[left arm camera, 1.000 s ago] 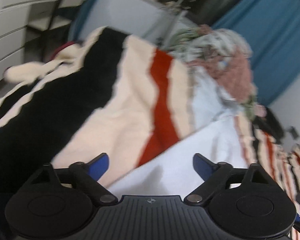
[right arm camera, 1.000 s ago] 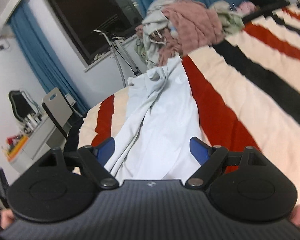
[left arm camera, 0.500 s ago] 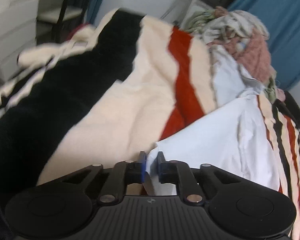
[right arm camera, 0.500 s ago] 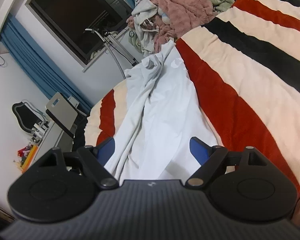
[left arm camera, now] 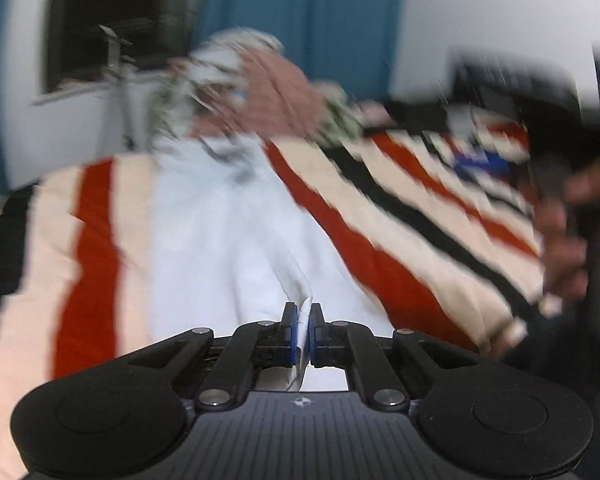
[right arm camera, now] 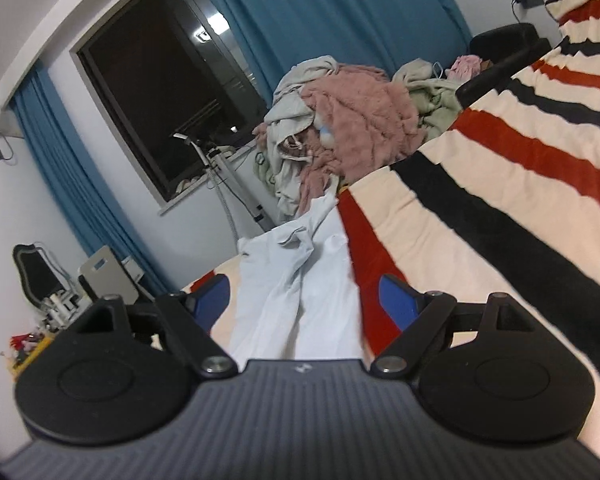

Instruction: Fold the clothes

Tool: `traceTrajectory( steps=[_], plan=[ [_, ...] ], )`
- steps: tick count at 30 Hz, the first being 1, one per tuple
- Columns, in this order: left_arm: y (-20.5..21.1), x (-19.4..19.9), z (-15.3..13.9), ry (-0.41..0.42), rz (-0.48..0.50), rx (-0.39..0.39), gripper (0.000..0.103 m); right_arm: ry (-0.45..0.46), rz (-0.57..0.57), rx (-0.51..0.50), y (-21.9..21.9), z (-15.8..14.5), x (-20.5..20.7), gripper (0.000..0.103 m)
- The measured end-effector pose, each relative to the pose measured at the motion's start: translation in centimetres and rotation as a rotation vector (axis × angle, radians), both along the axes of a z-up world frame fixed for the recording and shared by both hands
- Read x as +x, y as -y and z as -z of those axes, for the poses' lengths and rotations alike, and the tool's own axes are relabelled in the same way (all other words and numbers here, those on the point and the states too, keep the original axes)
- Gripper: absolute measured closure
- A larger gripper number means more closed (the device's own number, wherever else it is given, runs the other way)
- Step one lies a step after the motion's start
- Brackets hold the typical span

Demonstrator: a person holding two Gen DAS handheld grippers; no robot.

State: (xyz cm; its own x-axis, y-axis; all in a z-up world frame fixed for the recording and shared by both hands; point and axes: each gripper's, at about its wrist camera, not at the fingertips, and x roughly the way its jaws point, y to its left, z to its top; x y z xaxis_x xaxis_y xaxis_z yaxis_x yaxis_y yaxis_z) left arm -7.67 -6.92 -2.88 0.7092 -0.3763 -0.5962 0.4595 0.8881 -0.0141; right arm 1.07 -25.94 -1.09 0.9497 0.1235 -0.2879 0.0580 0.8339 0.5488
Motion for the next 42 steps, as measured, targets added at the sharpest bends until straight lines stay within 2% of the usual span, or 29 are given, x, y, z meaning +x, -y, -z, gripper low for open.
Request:
traceTrajectory(
  steps=[5,7,8,9,12,15,17,19,20,23,24,26,29,33,35,38,40,42],
  plan=[
    [2.5,1.3,4.0,-0.100,0.031,0.077,0.095,-0.035,-0.037,0.028,0.0,0.9,0.6,0.019],
    [2.2,1.6,3.9,-0.121,0.030,0.054,0.085,-0.038,-0.052,0.020,-0.3,1.0,0.7,0.019],
    [1.8,1.8,3.6,-0.130,0.026,0.027,0.073,-0.040,-0.059,0.017,-0.4,1.1,0.7,0.019],
    [1.2,1.9,3.1,-0.133,0.018,0.002,0.055,-0.041,-0.065,0.013,-0.5,1.1,0.7,0.019],
    [-0.7,2.4,1.4,-0.129,0.002,-0.067,0.041,-0.038,-0.070,0.006,-0.7,1.1,0.5,0.019],
    [-2.3,3.3,-1.2,-0.089,-0.018,-0.081,0.024,-0.032,-0.076,-0.003,-1.0,1.0,0.7,0.019],
    [-3.3,4.7,-2.3,-0.050,-0.053,-0.068,0.022,-0.028,-0.080,-0.010,-1.2,1.0,0.8,0.019],
    [-4.1,6.6,-2.9,-0.031,-0.104,-0.056,0.022,-0.027,-0.089,-0.014,-1.4,0.9,1.1,0.024],
    [-4.5,7.4,-3.2,-0.029,-0.131,-0.059,0.020,-0.033,-0.107,-0.005,-1.5,0.9,1.6,0.027],
    [-5.8,9.7,-3.2,-0.011,-0.206,-0.097,0.019,-0.071,-0.164,0.025,-2.2,0.7,4.1,0.047],
    [-6.2,10.4,-3.1,-0.003,-0.228,-0.111,0.017,-0.085,-0.184,0.034,-2.5,0.7,5.2,0.054],
    [-7.0,11.2,-2.5,0.001,-0.265,-0.140,0.015,-0.116,-0.227,0.044,-3.3,0.6,8.3,0.058],
    [-8.3,12.0,-1.5,0.008,-0.302,-0.177,0.013,-0.163,-0.267,0.011,-5.1,1.4,14.3,0.058],
    [-8.9,12.3,0.2,0.094,-0.361,-0.142,0.012,-0.233,-0.301,-0.028,-7.6,3.8,22.8,0.058],
    [-9.6,12.9,0.8,0.088,-0.369,-0.164,0.012,-0.275,-0.289,-0.053,-8.5,5.3,27.5,0.060],
    [-10.9,14.1,1.9,0.040,-0.383,-0.234,0.012,-0.253,-0.234,-0.196,-10.0,6.7,33.6,0.062],
    [-11.7,15.1,2.7,0.007,-0.395,-0.257,0.012,-0.226,-0.188,-0.275,-10.7,7.7,37.0,0.070],
    [-12.1,16.0,3.2,0.010,-0.384,-0.255,0.012,-0.236,-0.140,-0.314,-10.8,8.7,40.1,0.073]
  ],
)
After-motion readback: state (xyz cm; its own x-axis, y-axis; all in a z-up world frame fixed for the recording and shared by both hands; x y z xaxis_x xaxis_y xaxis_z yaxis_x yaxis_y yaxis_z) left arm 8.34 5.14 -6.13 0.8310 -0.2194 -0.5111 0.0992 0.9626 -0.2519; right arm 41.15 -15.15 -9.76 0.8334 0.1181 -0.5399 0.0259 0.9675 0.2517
